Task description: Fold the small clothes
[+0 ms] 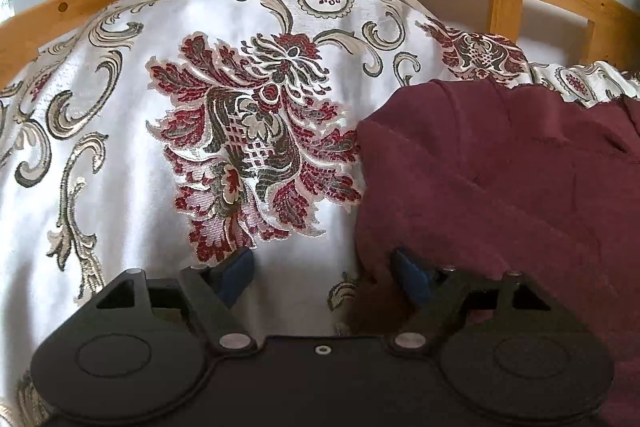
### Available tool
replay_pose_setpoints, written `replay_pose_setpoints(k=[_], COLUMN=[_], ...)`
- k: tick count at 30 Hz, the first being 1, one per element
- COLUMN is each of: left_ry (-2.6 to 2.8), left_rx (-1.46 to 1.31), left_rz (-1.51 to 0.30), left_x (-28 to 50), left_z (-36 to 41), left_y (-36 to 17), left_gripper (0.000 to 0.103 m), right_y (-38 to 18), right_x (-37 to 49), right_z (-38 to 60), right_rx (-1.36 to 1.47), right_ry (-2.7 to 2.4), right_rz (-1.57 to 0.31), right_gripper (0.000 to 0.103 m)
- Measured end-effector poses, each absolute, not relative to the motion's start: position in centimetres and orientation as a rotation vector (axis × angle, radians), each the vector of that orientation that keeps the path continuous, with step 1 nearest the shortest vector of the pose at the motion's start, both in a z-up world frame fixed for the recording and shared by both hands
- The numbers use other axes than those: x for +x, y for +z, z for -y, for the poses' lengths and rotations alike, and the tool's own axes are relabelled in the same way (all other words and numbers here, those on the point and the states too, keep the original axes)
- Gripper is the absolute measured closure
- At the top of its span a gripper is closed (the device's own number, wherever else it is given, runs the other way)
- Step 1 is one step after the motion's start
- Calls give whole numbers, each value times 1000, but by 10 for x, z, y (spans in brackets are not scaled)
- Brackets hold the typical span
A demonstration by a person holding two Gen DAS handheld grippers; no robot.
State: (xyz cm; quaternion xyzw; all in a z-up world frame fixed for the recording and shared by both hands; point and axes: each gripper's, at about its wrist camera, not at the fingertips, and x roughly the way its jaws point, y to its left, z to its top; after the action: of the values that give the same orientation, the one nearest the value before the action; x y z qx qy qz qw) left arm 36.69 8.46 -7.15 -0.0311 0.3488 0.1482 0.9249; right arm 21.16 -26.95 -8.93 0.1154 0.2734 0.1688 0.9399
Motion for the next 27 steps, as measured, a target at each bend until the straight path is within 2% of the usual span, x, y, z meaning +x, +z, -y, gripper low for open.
replay_pose_setpoints(k=[4,6,8,12,18,24,27], left_ry=[298,284,269,167,-6,-56,-66], left_rx=[-168,-189,-175,-126,-120,-77,-62], left_rz=[-702,-682,-664,-661,-726,-828,-840], left_x=[345,323,296,238,168,146,144], left_z=[-91,-89,-84,-70,-51,-42,-40], left_y=[-58,-50,-43,-31,-40,-69,-75], left_gripper=[17,0,1,1,1,1,1], right_y=[-75,-67,-57,-41,-42,-52,-58], right_x=[205,202,199,195,181,126,113], right_z=[273,276,279,285,306,325,336], right_rx=[204,198,182,141,142,57,80], right_ry=[329,335,334,312,231,204,164], right_rz=[-532,-526,-509,-508,-640,-686,-704], right_gripper=[18,8,1,0,0,3,9])
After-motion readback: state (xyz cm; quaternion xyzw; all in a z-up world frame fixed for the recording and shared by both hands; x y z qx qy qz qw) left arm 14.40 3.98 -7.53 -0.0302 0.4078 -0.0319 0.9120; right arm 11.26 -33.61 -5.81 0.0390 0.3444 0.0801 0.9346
